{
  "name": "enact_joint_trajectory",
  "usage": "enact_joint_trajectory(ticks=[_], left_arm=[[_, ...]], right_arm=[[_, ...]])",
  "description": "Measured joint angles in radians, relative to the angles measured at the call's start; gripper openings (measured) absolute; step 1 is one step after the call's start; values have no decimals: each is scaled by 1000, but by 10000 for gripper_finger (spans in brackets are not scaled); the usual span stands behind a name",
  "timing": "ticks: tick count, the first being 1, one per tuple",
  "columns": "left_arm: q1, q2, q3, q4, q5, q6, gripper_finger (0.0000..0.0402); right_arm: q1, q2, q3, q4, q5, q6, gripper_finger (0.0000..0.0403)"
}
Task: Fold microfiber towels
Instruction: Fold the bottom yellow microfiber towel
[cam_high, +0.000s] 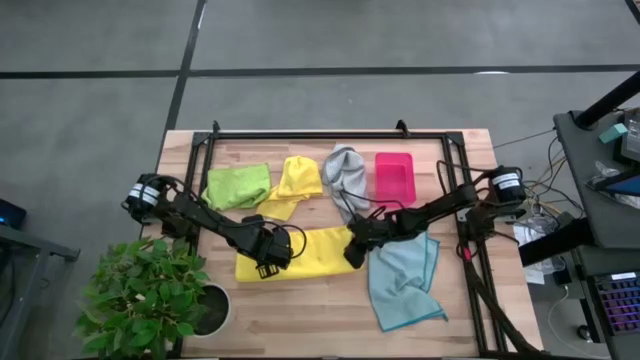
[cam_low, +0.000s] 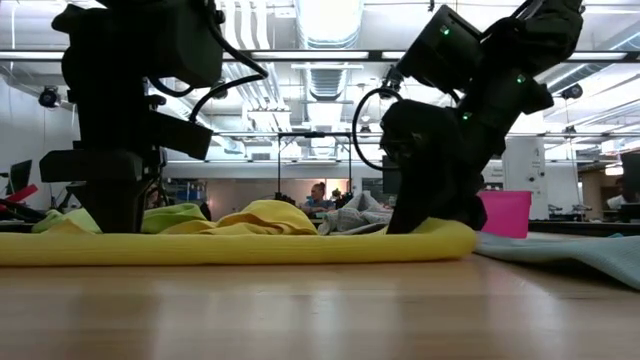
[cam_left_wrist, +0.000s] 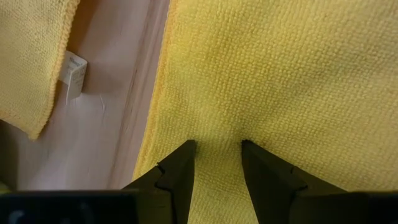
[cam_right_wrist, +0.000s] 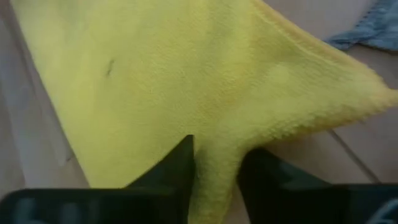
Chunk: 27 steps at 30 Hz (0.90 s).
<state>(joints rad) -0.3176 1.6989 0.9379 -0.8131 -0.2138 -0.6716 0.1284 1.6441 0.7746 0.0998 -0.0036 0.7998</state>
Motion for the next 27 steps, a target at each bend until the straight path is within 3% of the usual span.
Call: enact_joint_trajectory(ticks=[5,10,18,22,27], left_arm=[[0,-19,25,-7,18,9,121],[-12,-79,48,0,12,23,121],[-62,-196,5,41,-30,22,121],[-98,-200,-46,153,-29,22,121],[-114,-160,-93,312,-31,9,121]], right_arm=[[-1,-61,0,-21,0,-40,17],[-21,-173,5,-194,4,-61,10],[-96,-364,103,-614,35,-95,9],[-110,-376,180,-756,40,-108,9],[-104,-323,230,-749,15,-111,9]])
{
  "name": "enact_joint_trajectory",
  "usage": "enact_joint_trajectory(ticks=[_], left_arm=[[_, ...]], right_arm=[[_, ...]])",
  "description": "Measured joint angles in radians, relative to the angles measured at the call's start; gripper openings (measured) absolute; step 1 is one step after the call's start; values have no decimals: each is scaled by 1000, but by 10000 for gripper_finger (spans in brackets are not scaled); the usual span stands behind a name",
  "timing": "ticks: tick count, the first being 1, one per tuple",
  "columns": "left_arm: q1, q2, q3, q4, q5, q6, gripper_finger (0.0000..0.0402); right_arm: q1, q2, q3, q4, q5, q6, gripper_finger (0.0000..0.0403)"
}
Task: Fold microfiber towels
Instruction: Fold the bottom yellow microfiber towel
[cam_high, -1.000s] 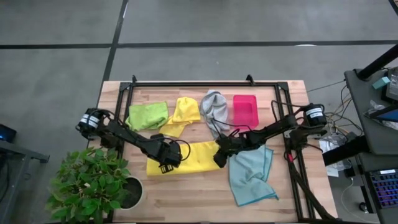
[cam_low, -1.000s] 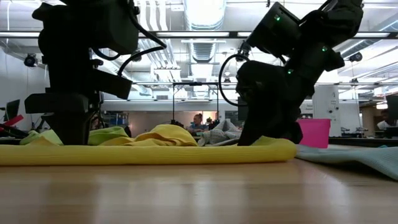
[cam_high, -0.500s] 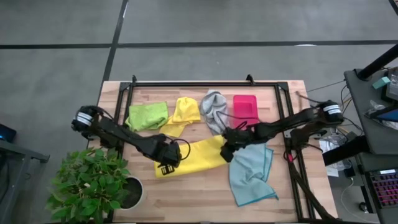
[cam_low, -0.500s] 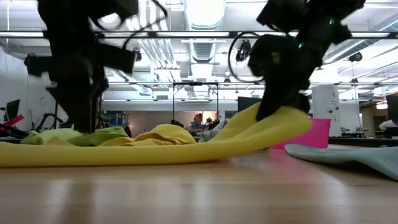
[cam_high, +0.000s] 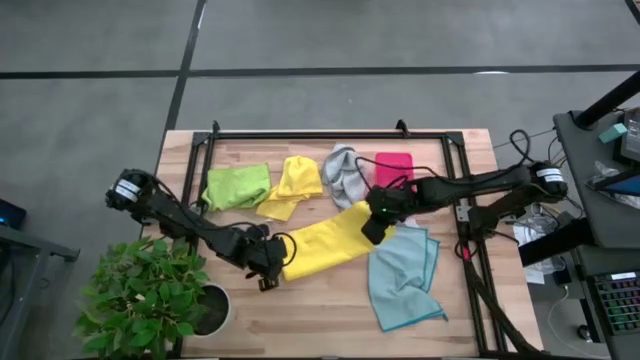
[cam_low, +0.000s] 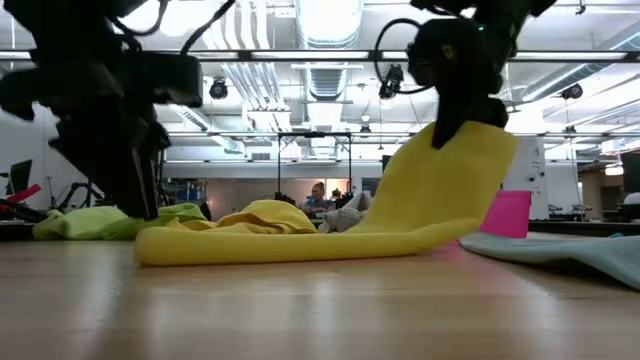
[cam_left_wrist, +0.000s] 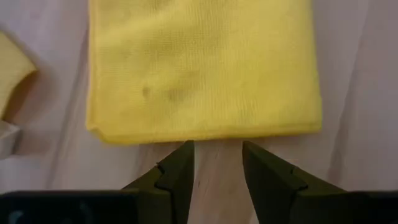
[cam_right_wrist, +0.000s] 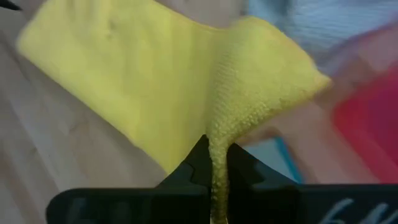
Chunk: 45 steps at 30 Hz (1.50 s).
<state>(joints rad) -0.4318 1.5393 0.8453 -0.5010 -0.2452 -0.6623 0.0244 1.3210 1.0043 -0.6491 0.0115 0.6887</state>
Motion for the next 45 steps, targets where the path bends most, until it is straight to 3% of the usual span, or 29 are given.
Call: enact_joint_trajectory(ticks=[4,11,22,26,45], left_arm=[[-5,43,-4,20,-2,-13,121],[-11,74,-39,31,-8,-21,121],[-17,72,-65,79,-52,-33,121],[-15,76,-66,83,-69,-32,121],[-15,78,-69,125,-99,-31,121]], right_arm=[[12,85,6,109,-58,6,9],[12,249,6,447,-173,55,9],[12,395,7,825,-176,129,9],[12,432,8,898,-176,131,9],[21,595,206,867,-165,6,11]])
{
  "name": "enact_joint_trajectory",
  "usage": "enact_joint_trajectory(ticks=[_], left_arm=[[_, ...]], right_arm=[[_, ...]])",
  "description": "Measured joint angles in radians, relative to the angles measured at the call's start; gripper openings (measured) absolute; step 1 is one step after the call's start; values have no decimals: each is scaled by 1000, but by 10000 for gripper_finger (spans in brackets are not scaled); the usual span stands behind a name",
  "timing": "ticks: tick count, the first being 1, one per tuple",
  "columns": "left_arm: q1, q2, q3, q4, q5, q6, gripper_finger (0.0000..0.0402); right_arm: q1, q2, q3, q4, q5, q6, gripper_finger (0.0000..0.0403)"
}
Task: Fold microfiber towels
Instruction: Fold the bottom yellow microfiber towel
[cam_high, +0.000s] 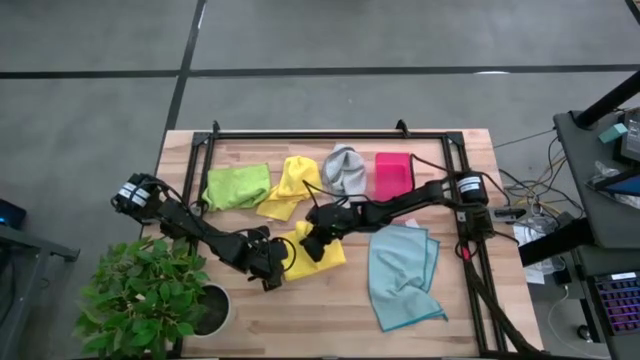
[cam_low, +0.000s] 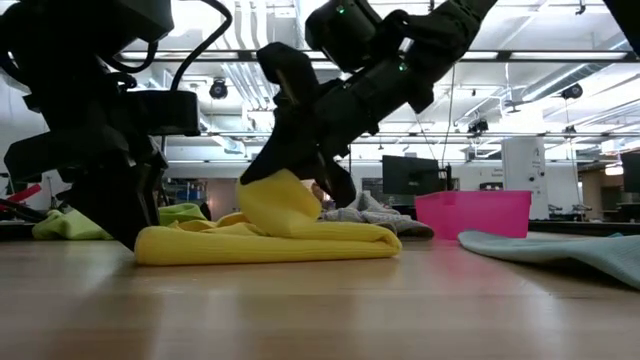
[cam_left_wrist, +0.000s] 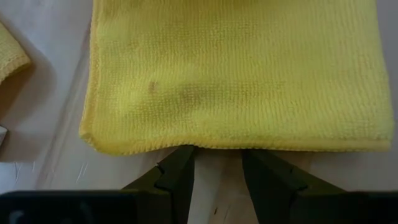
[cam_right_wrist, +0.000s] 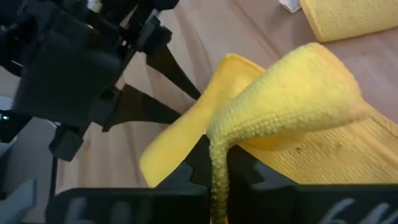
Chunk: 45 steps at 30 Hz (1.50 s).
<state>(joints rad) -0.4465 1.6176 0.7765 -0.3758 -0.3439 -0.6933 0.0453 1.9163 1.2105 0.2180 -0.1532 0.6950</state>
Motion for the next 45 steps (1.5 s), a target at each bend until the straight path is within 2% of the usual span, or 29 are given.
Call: enact_joint_trajectory(ticks=[4,15,20,24,29,34,38,43,45], left_arm=[[0,0,0,1,1,0,121],[0,0,0,1,2,-1,121],[0,0,0,1,2,-2,121],[0,0,0,1,3,-2,121],[2,-1,0,1,10,-5,121],[2,-2,0,1,21,-8,121],[2,-2,0,1,22,-8,121],[2,-6,2,-2,30,-7,121],[2,-11,8,-6,45,-7,121]], right_arm=[[3,28,10,0,-1,1,33],[18,46,70,7,-4,-42,151],[34,46,83,5,-4,-70,181],[45,46,101,4,9,-92,189],[43,49,116,-3,127,-131,186],[52,50,113,-2,122,-154,179],[70,50,112,-2,116,-235,176],[93,50,110,5,277,-390,175],[92,50,109,6,243,-410,172]])
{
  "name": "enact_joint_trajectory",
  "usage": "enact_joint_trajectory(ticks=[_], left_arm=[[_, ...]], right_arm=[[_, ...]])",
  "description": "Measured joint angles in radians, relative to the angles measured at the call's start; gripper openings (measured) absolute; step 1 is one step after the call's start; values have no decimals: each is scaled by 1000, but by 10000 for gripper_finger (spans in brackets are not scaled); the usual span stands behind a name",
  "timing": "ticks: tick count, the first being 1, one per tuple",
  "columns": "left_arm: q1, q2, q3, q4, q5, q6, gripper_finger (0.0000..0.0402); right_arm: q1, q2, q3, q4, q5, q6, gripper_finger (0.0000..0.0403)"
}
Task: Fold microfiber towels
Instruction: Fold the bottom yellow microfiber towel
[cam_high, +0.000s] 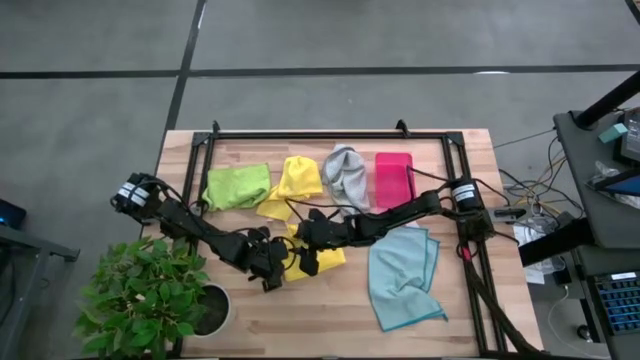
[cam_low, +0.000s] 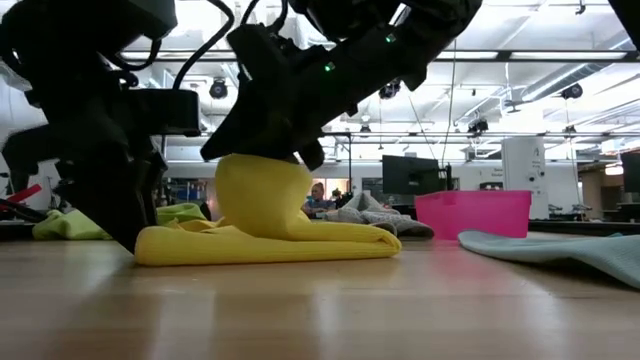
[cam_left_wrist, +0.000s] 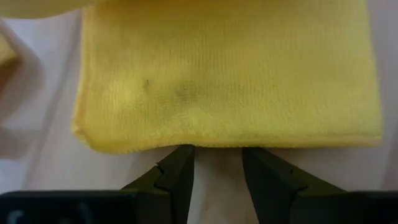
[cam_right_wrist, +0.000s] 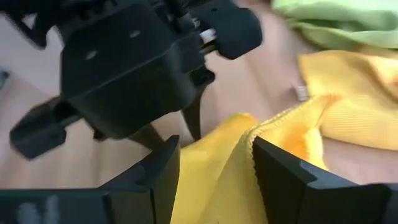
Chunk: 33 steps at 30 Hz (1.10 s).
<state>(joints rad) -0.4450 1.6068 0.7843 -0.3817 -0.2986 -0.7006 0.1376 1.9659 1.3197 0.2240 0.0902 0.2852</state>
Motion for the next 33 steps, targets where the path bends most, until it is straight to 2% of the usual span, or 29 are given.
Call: enact_joint_trajectory(ticks=[2,6,10,13,19,22,27,33], left_arm=[[0,-9,5,1,6,0,121],[-1,-40,8,-2,6,4,121],[-1,-75,8,-3,5,5,121],[0,-95,8,-5,4,5,121],[0,-110,8,-10,5,-31,121],[0,-112,8,-13,12,-42,121],[0,-117,8,-21,34,-47,121],[0,-121,8,-21,38,-51,121]], right_arm=[[-1,0,-1,22,-69,10,170],[-2,0,-1,75,-127,61,163],[-2,0,-2,52,-62,138,152],[-4,0,-2,50,-132,142,142],[-3,0,-2,31,-101,222,132],[-5,0,-2,20,-104,240,148],[-7,0,-2,22,-122,256,197],[-12,-17,-2,25,-213,242,247]])
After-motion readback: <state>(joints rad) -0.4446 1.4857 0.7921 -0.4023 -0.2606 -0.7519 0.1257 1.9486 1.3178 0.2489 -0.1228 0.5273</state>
